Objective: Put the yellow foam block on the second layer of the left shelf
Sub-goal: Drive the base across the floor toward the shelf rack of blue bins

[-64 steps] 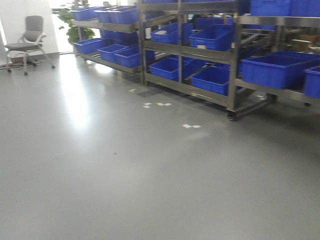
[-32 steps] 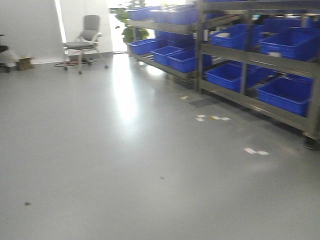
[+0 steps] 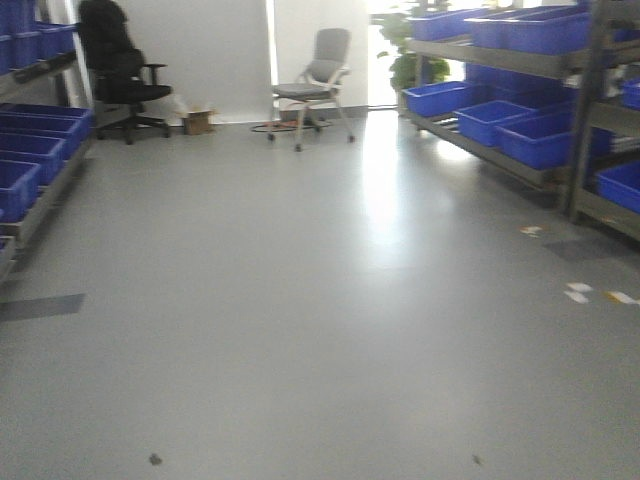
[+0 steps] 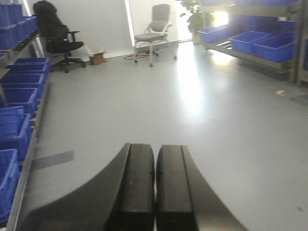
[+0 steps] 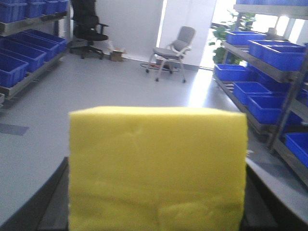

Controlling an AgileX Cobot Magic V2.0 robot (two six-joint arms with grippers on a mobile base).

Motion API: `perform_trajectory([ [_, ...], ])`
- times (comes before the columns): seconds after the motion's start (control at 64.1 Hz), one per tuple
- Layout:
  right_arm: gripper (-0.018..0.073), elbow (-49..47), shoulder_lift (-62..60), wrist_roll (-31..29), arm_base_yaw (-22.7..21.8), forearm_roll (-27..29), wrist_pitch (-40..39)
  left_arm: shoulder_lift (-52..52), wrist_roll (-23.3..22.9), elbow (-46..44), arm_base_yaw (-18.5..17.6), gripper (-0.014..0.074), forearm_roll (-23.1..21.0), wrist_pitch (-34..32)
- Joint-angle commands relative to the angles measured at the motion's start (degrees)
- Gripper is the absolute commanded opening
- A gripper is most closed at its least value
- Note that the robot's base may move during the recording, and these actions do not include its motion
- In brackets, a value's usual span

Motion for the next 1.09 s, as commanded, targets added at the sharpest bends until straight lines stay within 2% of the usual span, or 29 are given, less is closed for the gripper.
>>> perform_trajectory([
  [0.0, 0.0319, -1.68, 0.87, -0.12, -0.39, -0.26, -5.47, -0.86, -0.22, 1.58, -0.43, 0.0136, -0.16, -4.91],
  [1.077, 0.0319, -1.68, 0.87, -0.12, -0.39, -0.26, -5.47, -0.86, -0.22, 1.58, -0.43, 0.0136, -0.16, -4.91],
])
